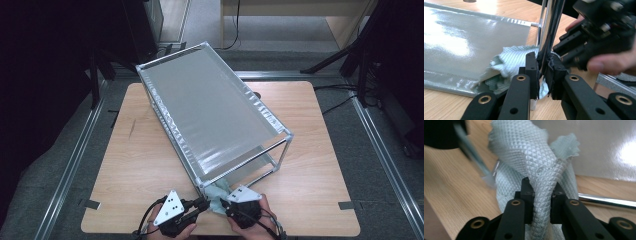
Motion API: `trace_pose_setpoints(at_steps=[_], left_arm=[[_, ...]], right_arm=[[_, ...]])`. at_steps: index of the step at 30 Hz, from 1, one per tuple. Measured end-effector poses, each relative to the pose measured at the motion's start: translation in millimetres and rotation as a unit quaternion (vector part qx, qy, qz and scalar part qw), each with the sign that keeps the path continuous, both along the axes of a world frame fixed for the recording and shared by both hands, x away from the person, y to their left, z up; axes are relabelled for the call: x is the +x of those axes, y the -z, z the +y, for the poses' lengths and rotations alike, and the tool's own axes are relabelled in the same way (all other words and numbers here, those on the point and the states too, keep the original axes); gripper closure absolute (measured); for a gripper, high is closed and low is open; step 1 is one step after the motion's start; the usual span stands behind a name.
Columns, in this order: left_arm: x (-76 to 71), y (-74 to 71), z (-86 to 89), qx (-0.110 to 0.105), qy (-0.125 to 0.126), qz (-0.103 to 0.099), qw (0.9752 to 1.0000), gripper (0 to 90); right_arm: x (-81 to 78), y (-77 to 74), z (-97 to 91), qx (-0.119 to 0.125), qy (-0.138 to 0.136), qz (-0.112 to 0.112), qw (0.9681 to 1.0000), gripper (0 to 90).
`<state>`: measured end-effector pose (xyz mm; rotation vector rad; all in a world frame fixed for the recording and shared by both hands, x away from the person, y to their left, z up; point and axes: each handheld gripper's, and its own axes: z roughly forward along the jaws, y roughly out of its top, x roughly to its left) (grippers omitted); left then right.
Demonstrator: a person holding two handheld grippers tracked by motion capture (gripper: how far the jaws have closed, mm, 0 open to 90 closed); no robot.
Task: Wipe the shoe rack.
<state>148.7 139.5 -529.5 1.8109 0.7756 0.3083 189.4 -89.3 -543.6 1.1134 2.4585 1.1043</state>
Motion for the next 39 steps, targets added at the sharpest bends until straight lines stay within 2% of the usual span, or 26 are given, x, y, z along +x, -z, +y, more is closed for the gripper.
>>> trace_pose_setpoints(at_steps=[1,5,7,10,12,13,15,18,21,24,27,29,30,32,34,37,39], left_arm=[[0.0,0.0,0.0,0.0,0.0,0.0,1.0,81.2],[0.2,0.0,0.1,0.0,0.001,0.0,1.0,81.3],[0.2,-0.2,-0.1,0.0,0.0,0.001,1.0,81.3],[0.2,-0.4,-0.2,0.0,-0.001,0.002,1.0,81.3],[0.3,-0.4,-0.4,0.0,-0.001,0.002,1.0,81.2],[0.3,-0.4,-0.5,0.0,-0.001,0.003,1.0,81.2],[0.1,-0.4,-0.5,0.0,-0.002,0.003,1.0,81.2],[0.4,-0.3,-0.6,0.0,-0.003,0.003,1.0,81.2],[0.4,-0.3,-0.8,0.0,-0.005,0.003,1.0,81.2],[0.2,-0.2,-1.1,-0.001,-0.006,0.003,1.0,81.2],[0.1,-0.1,-1.3,0.0,-0.007,0.002,1.0,81.3],[0.1,-0.1,-0.9,0.0,-0.006,0.002,1.0,81.3],[0.2,-0.1,-0.9,0.0,-0.005,0.002,1.0,81.3],[0.3,0.0,-0.8,0.0,-0.005,0.002,1.0,81.3],[0.3,0.0,-0.8,0.0,-0.005,0.002,1.0,81.3],[0.3,0.0,-0.8,0.0,-0.005,0.002,1.0,81.2],[0.3,0.1,-0.8,0.0,-0.005,0.002,1.0,81.3]], right_arm=[[3.8,-0.2,-5.8,0.003,0.007,0.005,1.0,79.3],[21.6,-1.4,-35.9,-0.002,0.062,-0.003,0.9981,79.3],[30.9,-1.0,-53.0,-0.001,0.096,-0.004,0.9954,78.5],[41.6,0.6,-74.8,-0.003,0.144,-0.009,0.9895,77.4],[44.8,1.6,-82.2,0.003,0.163,-0.005,0.9866,77.5],[44.9,1.7,-82.3,0.003,0.164,-0.005,0.9865,77.9],[41.5,1.1,-75.7,-0.014,0.163,-0.012,0.9864,78.2],[32.9,0.9,-59.5,-0.02,0.142,-0.015,0.9895,78.4],[21.5,1.2,-37.4,-0.025,0.11,-0.019,0.9934,78.6],[9.6,1.2,-14.5,-0.017,0.065,-0.01,0.9977,78.3],[-3.2,1.2,6.3,-0.019,0.022,-0.008,0.9995,78.1],[-8.5,1.2,14.2,-0.029,0.005,-0.017,0.9994,78.1],[-8.3,0.9,14.3,-0.032,0.003,-0.018,0.9993,78.2],[-3.2,0.9,7.6,-0.02,0.004,-0.007,0.9998,78.6],[3.9,0.8,-3.0,-0.02,0.022,-0.009,0.9995,78.6],[18.9,1.1,-26.1,-0.012,0.065,-0.009,0.9978,77.8],[28.8,1.3,-43.4,-0.014,0.104,-0.011,0.9944,77.2]])
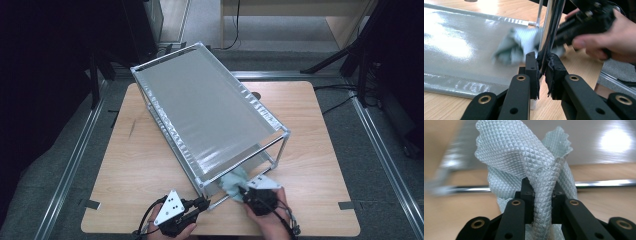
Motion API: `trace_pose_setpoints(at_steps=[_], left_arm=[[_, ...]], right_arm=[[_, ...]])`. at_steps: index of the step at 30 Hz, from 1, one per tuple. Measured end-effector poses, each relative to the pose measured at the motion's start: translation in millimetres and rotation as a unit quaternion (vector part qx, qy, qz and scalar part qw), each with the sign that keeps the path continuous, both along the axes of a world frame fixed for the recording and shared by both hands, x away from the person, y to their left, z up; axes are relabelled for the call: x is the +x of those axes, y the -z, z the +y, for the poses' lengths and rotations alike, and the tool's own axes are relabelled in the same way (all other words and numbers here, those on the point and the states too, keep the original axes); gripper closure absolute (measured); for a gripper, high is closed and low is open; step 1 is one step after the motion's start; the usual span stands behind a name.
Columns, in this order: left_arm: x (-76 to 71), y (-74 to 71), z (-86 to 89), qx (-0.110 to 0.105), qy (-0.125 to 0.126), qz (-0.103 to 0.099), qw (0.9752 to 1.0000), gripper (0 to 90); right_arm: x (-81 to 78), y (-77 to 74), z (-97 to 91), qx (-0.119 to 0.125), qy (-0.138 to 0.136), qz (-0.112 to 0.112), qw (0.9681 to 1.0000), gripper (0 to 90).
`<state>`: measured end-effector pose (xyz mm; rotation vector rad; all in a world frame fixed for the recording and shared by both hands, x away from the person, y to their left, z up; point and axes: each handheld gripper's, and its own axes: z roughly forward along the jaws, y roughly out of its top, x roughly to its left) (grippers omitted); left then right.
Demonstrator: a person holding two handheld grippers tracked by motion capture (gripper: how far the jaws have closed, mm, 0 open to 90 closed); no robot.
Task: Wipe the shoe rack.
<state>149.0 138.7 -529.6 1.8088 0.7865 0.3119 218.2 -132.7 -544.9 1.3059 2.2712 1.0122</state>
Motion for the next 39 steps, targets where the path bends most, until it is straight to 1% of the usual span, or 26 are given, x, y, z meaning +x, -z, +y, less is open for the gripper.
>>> trace_pose_setpoints(at_steps=[1,3,4,7,9,11,12,14,15,17,19,23,24,25,26,28,29,30,31,32,33,35,36,37,38,39], left_arm=[[0.0,0.0,0.0,0.0,0.0,0.0,1.0,81.2],[0.2,-0.1,0.2,0.0,0.0,0.0,1.0,81.2],[0.2,0.0,0.2,0.0,0.001,0.001,1.0,81.2],[0.4,0.0,0.4,-0.001,0.002,0.001,1.0,81.2],[0.7,-0.1,0.8,0.0,0.003,0.001,1.0,81.2],[1.4,-0.4,2.6,0.002,0.003,0.001,1.0,81.2],[2.2,-0.4,4.5,0.002,0.0,0.002,1.0,81.2],[4.4,-0.6,9.4,0.001,-0.007,0.004,1.0,81.1],[5.4,-0.6,11.7,0.0,-0.012,0.006,0.9999,81.0],[7.2,-0.9,16.3,0.001,-0.021,0.008,0.9997,80.9],[8.6,-1.2,20.3,0.001,-0.028,0.009,0.9996,80.8],[10.7,-1.4,26.6,0.0,-0.038,0.013,0.9992,80.6],[11.0,-1.4,27.7,-0.001,-0.04,0.014,0.9991,80.6],[11.5,-1.5,29.1,0.0,-0.04,0.014,0.9991,80.6],[11.7,-1.4,29.9,0.0,-0.042,0.014,0.999,80.6],[12.1,-1.2,31.5,0.0,-0.044,0.014,0.9989,80.5],[12.2,-1.3,31.9,-0.001,-0.045,0.015,0.9989,80.5],[12.2,-1.2,32.3,-0.002,-0.046,0.015,0.9988,80.5],[12.0,-1.1,32.5,-0.003,-0.047,0.015,0.9988,80.5],[11.9,-1.1,32.9,-0.002,-0.048,0.015,0.9988,80.5],[11.8,-1.1,33.2,-0.003,-0.048,0.015,0.9987,80.5],[11.8,-1.0,34.0,-0.004,-0.049,0.016,0.9987,80.4],[12.0,-0.9,34.6,-0.003,-0.05,0.016,0.9986,80.4],[12.2,-0.9,35.1,-0.003,-0.051,0.016,0.9986,80.4],[12.5,-0.8,35.5,-0.004,-0.052,0.016,0.9985,80.3],[12.6,-0.7,35.9,-0.005,-0.053,0.016,0.9985,80.4]], right_arm=[[4.3,0.2,-8.4,-0.002,0.015,-0.001,0.9999,77.1],[9.1,-2.8,-22.6,0.003,0.04,0.006,0.9992,77.8],[9.6,-5.5,-28.7,0.004,0.045,0.004,0.999,78.0],[9.5,-13.7,-47.2,0.023,0.063,0.002,0.9977,78.5],[10.5,-16.6,-61.6,0.03,0.081,0.005,0.9963,78.7],[12.0,-18.5,-77.5,0.04,0.102,0.01,0.9939,79.1],[12.9,-19.5,-85.7,0.04,0.112,0.008,0.9928,79.2],[13.4,-22.5,-100.6,0.039,0.138,0.007,0.9896,79.6],[13.5,-24.3,-108.1,0.039,0.15,0.0,0.9879,79.7],[14.0,-27.6,-121.9,0.042,0.174,-0.009,0.9838,79.8],[14.9,-29.4,-133.9,0.048,0.196,-0.013,0.9793,79.9],[16.2,-29.6,-148.6,0.052,0.223,-0.02,0.9733,79.9],[16.4,-29.8,-149.7,0.054,0.228,-0.026,0.9719,80.4],[15.9,-30.6,-149.9,0.055,0.236,-0.042,0.9694,81.0],[15.4,-32.4,-149.1,0.06,0.246,-0.058,0.9657,81.3],[17.1,-36.0,-146.5,0.071,0.258,-0.085,0.9598,81.3],[19.0,-36.8,-144.9,0.072,0.263,-0.095,0.9574,81.3],[21.2,-36.6,-144.1,0.07,0.264,-0.103,0.9565,81.2],[24.3,-35.2,-143.9,0.069,0.266,-0.103,0.9559,80.9],[28.3,-32.2,-144.7,0.07,0.263,-0.096,0.9574,80.0],[32.8,-27.6,-146.0,0.075,0.258,-0.083,0.9599,76.9],[41.5,-17.0,-148.0,0.085,0.238,-0.044,0.9665,64.6],[43.4,-13.8,-147.5,0.083,0.23,-0.03,0.9692,59.9],[43.0,-13.4,-145.9,0.079,0.225,-0.03,0.9708,55.8],[41.3,-15.5,-144.3,0.074,0.22,-0.037,0.9719,51.7],[39.1,-19.3,-143.0,0.074,0.218,-0.045,0.9721,48.0]])
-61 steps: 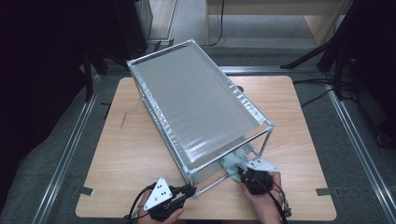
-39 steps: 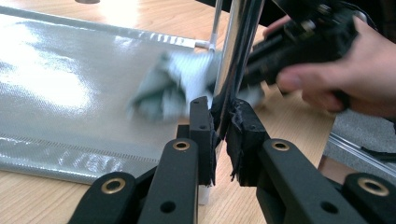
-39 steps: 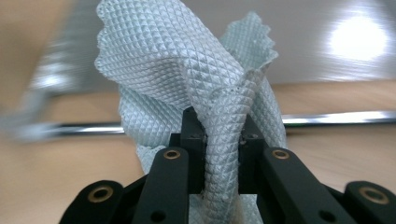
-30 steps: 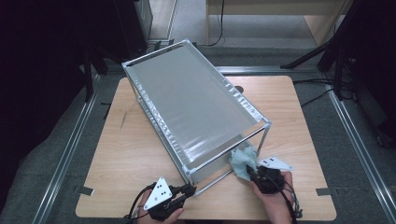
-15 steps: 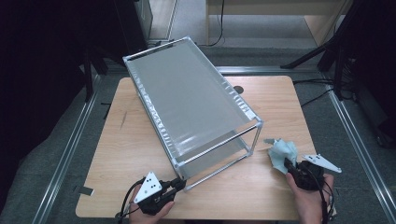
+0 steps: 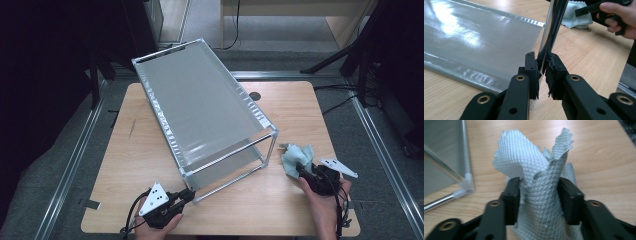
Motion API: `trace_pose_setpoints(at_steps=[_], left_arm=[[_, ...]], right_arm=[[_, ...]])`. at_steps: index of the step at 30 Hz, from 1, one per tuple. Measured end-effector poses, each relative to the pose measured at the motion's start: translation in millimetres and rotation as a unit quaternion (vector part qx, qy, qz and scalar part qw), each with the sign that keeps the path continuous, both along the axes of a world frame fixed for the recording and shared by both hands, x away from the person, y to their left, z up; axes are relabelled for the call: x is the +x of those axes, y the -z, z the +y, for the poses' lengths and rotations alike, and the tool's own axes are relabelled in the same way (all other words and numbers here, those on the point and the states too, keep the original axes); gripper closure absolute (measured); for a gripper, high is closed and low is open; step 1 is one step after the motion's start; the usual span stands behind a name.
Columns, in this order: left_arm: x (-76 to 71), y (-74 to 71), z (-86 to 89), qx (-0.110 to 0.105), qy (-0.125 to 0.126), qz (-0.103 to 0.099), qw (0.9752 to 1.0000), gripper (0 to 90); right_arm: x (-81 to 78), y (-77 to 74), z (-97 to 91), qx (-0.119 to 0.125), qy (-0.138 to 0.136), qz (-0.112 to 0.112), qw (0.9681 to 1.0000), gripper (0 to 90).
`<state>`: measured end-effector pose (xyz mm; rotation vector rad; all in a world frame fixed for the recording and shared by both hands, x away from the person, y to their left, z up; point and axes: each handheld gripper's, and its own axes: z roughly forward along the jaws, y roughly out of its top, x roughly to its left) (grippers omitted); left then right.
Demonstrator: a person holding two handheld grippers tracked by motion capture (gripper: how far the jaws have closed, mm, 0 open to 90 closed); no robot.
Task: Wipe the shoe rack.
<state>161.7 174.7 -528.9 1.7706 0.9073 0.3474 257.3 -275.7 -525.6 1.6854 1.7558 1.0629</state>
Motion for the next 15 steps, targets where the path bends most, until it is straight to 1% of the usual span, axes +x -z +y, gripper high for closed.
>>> trace_pose_setpoints(at_steps=[2,4,7,9,10,11,12,13,15], left_arm=[[0.3,0.1,0.7,-0.001,0.0,0.0,1.0,80.3],[0.7,0.1,1.4,-0.001,-0.003,0.001,1.0,80.3],[1.2,0.0,3.2,0.0,-0.005,0.001,1.0,80.2],[1.5,0.1,4.1,-0.001,-0.007,0.002,1.0,80.2],[1.5,0.2,4.2,-0.002,-0.007,0.002,1.0,80.2],[1.5,0.2,4.3,-0.001,-0.007,0.001,1.0,80.2],[1.5,0.2,4.2,-0.001,-0.008,0.001,1.0,80.2],[1.5,0.3,4.2,-0.001,-0.008,0.002,1.0,80.2],[1.3,0.5,4.2,-0.003,-0.009,0.003,1.0,80.1]], right_arm=[[-5.3,-8.9,1.4,0.002,-0.002,-0.015,0.9999,41.7],[-11.5,-16.6,2.1,-0.001,-0.003,-0.025,0.9997,37.9],[-21.6,-26.4,3.5,-0.004,-0.004,-0.045,0.999,36.1],[-25.8,-32.0,7.2,0.005,-0.02,-0.055,0.9983,36.7],[-26.7,-33.9,10.5,0.015,-0.036,-0.057,0.9976,39.1],[-26.9,-35.2,15.2,0.028,-0.06,-0.056,0.9962,39.8],[-26.5,-35.7,21.8,0.036,-0.086,-0.056,0.9941,39.0],[-26.7,-36.1,30.6,0.036,-0.107,-0.057,0.992,38.6],[-27.4,-36.6,49.8,0.022,-0.149,-0.058,0.9868,36.6]])
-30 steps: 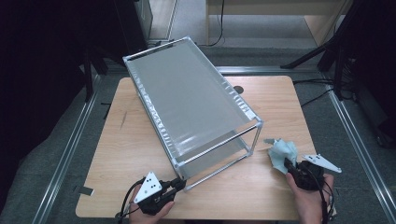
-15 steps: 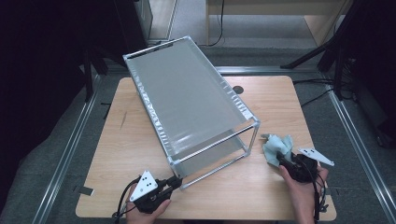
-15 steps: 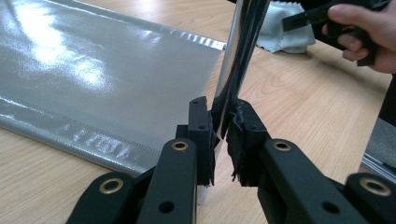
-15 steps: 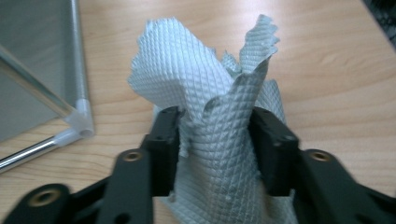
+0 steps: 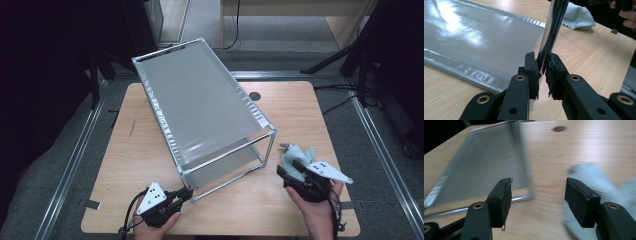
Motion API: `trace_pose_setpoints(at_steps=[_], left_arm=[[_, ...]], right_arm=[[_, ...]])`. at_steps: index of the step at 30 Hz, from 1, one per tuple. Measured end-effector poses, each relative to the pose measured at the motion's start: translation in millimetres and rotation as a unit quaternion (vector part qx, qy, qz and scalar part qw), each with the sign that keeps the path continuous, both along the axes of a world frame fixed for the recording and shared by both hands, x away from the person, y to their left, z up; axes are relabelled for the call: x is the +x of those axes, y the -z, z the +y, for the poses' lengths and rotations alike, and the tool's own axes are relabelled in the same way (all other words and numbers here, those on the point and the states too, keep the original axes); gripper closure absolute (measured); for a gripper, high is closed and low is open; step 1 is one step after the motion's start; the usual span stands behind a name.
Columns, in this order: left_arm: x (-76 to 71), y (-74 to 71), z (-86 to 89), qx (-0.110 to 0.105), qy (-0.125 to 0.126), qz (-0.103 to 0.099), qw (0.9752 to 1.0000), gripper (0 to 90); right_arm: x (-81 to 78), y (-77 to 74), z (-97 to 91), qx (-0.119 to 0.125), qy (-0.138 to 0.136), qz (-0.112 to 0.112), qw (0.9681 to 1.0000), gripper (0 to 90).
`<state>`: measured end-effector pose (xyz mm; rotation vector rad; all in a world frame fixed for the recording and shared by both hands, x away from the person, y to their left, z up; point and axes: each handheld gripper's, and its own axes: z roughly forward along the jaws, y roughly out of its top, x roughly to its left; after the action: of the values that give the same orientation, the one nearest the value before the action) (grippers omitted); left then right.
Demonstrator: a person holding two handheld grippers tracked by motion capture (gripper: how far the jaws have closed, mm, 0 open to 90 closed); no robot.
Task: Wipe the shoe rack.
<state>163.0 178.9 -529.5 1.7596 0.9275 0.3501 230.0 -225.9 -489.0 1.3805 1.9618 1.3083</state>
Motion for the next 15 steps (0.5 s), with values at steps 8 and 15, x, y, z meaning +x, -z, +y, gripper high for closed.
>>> trace_pose_setpoints(at_steps=[8,15], left_arm=[[-1.5,1.0,-0.7,-0.007,0.015,0.004,0.9999,79.6],[-3.2,1.3,-4.1,-0.014,0.036,0.0,0.9992,79.8]], right_arm=[[23.4,12.3,38.2,-0.014,0.037,0.019,0.999,64.2],[34.8,11.8,43.9,-0.004,0.042,0.008,0.9991,90.0]])
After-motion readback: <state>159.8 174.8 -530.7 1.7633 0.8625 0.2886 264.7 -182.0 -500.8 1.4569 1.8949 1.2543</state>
